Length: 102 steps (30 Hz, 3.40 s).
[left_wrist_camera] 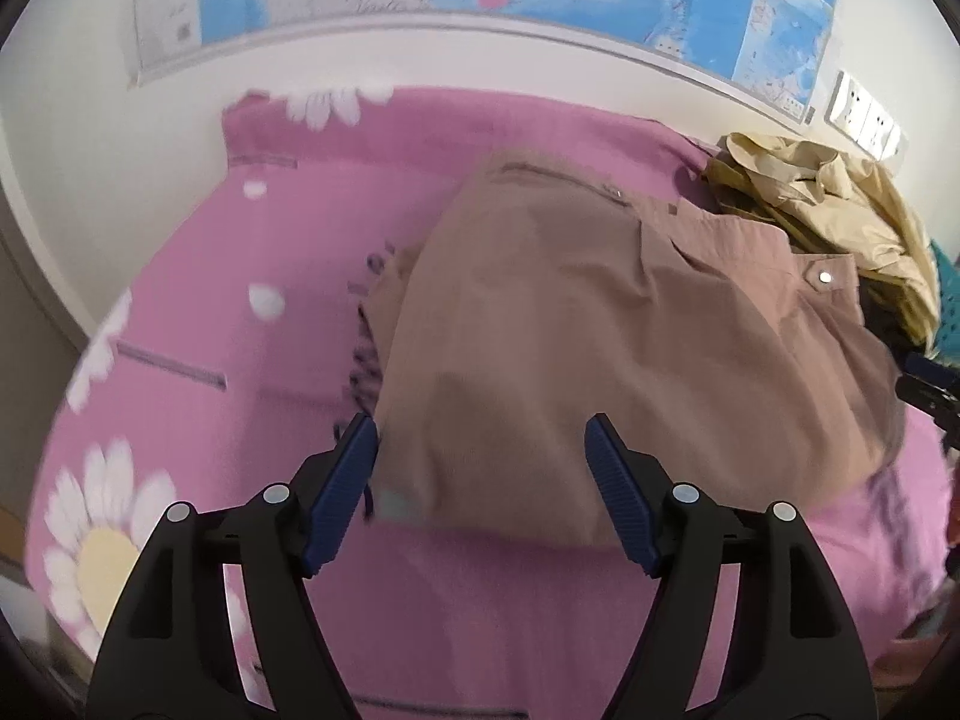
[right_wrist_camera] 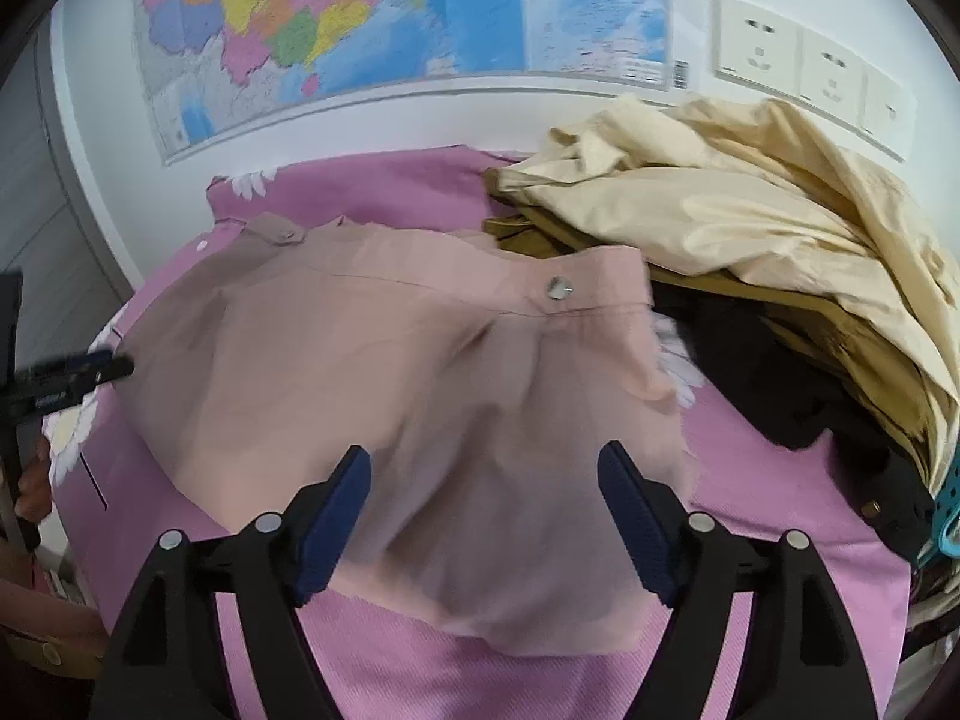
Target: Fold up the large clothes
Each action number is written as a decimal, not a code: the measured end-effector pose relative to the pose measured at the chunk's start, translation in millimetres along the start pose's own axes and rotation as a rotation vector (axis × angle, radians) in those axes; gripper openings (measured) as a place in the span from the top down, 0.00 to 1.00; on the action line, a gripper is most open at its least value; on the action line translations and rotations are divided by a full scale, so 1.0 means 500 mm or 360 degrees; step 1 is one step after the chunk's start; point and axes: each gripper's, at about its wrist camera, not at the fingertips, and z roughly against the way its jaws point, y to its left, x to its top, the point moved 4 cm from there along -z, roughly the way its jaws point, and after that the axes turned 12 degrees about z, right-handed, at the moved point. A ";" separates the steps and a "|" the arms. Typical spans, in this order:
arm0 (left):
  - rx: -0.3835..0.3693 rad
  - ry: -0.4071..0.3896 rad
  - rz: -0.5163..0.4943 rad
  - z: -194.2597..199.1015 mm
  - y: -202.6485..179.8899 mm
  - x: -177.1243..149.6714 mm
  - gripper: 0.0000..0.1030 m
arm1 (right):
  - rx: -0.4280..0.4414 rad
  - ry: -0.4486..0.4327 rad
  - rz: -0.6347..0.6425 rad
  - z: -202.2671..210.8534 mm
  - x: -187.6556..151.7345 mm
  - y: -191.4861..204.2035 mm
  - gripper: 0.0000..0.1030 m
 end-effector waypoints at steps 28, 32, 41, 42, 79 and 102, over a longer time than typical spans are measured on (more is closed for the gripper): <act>-0.0411 0.0277 0.0185 -0.124 -0.081 -0.009 0.14 | 0.0735 0.0040 -0.0518 -0.162 -0.017 -0.093 0.05; -0.0381 0.0259 0.0167 -0.128 -0.083 -0.008 0.14 | 0.0755 0.0036 -0.0495 -0.175 0.000 -0.085 0.05; -0.0384 0.0257 0.0144 -0.139 -0.086 0.002 0.12 | 0.0800 0.0043 -0.0518 -0.194 0.004 -0.083 0.31; -0.0395 0.0259 0.0147 -0.141 -0.085 0.004 0.12 | 0.0821 0.0030 -0.0535 -0.196 0.003 -0.085 0.29; -0.0465 0.0237 0.0241 -0.162 -0.084 0.061 0.72 | 0.0922 -0.0010 -0.0517 -0.204 0.058 -0.030 0.81; -0.0480 0.0220 0.0187 -0.157 -0.108 0.081 0.85 | 0.0861 -0.0067 -0.0421 -0.188 0.087 -0.020 0.85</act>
